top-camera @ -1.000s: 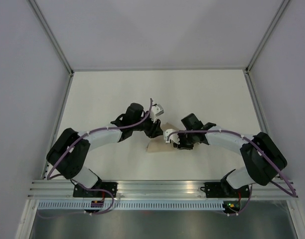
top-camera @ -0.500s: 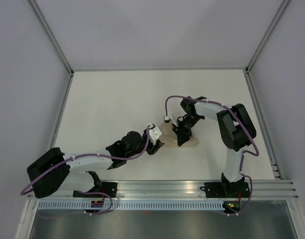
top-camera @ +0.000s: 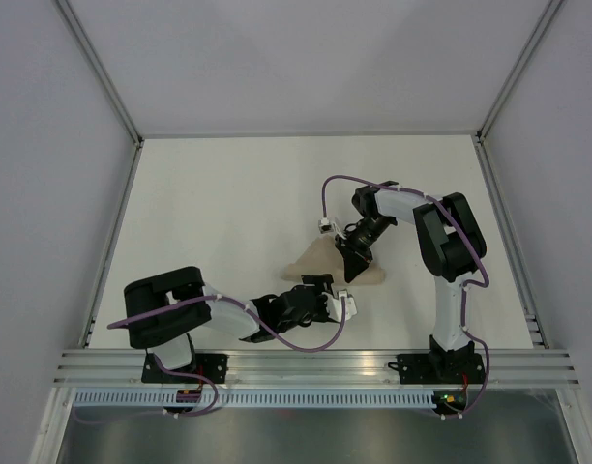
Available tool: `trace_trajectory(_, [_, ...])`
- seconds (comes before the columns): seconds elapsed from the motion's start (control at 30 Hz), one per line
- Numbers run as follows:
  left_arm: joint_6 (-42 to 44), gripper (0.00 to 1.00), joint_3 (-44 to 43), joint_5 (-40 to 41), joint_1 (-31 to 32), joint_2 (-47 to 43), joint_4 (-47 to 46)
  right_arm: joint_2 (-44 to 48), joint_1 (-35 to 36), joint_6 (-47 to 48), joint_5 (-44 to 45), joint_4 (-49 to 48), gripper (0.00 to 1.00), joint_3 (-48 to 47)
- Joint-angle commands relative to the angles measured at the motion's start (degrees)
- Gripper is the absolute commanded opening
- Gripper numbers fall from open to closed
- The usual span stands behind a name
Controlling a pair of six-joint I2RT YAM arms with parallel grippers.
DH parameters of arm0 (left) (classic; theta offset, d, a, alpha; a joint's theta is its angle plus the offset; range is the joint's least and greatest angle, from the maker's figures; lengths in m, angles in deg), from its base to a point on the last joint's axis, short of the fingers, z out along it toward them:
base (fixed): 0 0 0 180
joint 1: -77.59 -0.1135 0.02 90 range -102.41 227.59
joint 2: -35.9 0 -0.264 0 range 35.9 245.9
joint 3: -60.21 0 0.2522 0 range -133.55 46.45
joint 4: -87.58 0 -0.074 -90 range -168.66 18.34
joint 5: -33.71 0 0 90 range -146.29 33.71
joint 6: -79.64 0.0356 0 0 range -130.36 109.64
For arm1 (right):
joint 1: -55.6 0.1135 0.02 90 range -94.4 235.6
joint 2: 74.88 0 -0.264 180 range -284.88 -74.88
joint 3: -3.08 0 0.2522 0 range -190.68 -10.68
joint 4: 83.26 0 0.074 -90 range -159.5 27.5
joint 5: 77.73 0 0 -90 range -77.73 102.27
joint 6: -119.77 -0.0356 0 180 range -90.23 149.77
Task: Fold the napkin, place the utensils inside, and roll it up
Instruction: Roll the napkin with the utensil
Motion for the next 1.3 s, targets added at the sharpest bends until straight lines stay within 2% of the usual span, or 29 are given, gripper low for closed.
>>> trace_trajectory(0.0, [10.83,0.75,-2.8,5.11,0.19,4.23,-9.43,-5.01,0.11,3.1,9.55,-3.94,0.16,2.41])
trace_trajectory(0.03, [11.63,0.75,-2.8,5.38,0.1,5.38,-11.35,-5.02,0.02,3.02,9.64,-3.94,0.16,2.41])
trace_trajectory(0.13, [12.43,0.75,-4.29,3.99,-0.42,7.67,-9.18,-5.37,0.02,2.93,9.81,-3.77,0.16,2.15])
trace_trajectory(0.27, [9.97,0.7,-6.05,0.82,-2.35,8.81,-2.87,-5.72,-0.07,3.1,9.81,-3.59,0.17,1.97])
trace_trajectory(0.37, [7.34,0.55,-7.1,-1.9,-4.2,8.9,1.18,-6.16,-0.24,3.19,9.9,-3.42,0.16,1.97])
trace_trajectory(0.4, [6.03,0.48,-7.37,-3.47,-4.64,8.9,2.41,-6.25,-0.16,3.19,9.9,-3.33,0.16,1.97])
trace_trajectory(0.5, [4.43,0.37,-8.42,-6.02,-5.61,9.52,6.19,-6.6,-0.33,3.28,9.81,-3.24,0.16,1.89])
trace_trajectory(0.57, [3.3,0.35,-9.13,-6.82,-5.87,10.22,7.25,-6.68,-0.24,3.19,9.81,-3.24,0.16,1.88])
trace_trajectory(0.67, [1.54,0.25,-10.27,-9.11,-6.4,10.57,11.03,-6.34,-0.16,3.28,9.64,-3.33,0.17,1.97])
trace_trajectory(0.83, [-2.24,0.05,-13.86,-15.09,-8.33,10.66,21.2,-5.11,-0.25,2.4,9.2,-3.85,0.22,2.24])
trace_trajectory(0.97, [-4.62,0.02,-15.1,-20.97,-10.35,10.84,24.65,-2.39,-0.51,0.38,8.32,-5.17,0.3,2.93])
trace_trajectory(1.1, [-6.11,0.02,-16.68,-26.77,-12.2,11.27,28.17,1.3,-0.77,-1.47,7.79,-7.36,0.45,4.26])
trace_trajectory(1.27, [-7.34,0.02,-19.06,-31.51,-13.52,12.42,33.35,7.01,-2.0,-5.23,6.82,-9.56,0.5,4.96])
